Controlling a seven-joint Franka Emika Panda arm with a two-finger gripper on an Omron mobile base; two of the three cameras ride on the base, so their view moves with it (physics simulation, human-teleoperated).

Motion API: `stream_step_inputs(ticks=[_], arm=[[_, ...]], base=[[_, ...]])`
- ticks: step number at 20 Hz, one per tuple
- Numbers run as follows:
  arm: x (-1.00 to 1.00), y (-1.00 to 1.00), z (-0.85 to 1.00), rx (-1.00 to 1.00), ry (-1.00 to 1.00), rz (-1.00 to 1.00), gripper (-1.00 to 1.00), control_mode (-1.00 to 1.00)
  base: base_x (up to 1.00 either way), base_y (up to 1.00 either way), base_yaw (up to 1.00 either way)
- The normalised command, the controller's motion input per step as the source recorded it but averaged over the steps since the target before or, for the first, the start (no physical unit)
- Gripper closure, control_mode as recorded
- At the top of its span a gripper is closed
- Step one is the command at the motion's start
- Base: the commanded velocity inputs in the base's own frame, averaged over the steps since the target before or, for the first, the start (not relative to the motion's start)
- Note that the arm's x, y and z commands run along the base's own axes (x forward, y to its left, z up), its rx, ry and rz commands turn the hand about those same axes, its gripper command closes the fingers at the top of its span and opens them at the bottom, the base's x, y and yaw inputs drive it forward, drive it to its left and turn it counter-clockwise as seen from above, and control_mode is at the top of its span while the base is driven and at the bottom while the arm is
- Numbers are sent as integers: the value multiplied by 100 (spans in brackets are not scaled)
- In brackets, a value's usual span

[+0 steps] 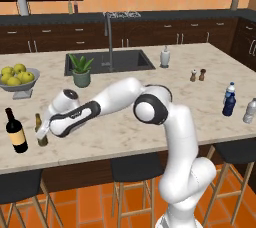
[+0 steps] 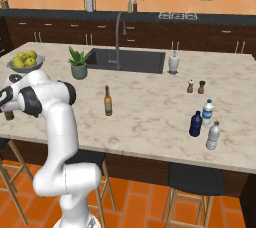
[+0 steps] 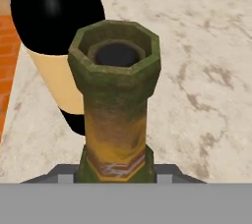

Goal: Move the plastic bottles in the middle to the plastics group, and the glass bottles in the middle to the glass group.

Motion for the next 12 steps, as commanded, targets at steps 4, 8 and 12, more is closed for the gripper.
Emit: stream_step_inputs(ticks=[4, 8, 12], arm=[[28, 7, 0, 0, -8, 0, 100, -100], [0, 0, 0, 0, -10, 0, 100, -100], [0, 1, -1, 0, -8, 0, 100, -100]], base=[[0, 0, 0], [0, 0, 0], [0, 0, 0]])
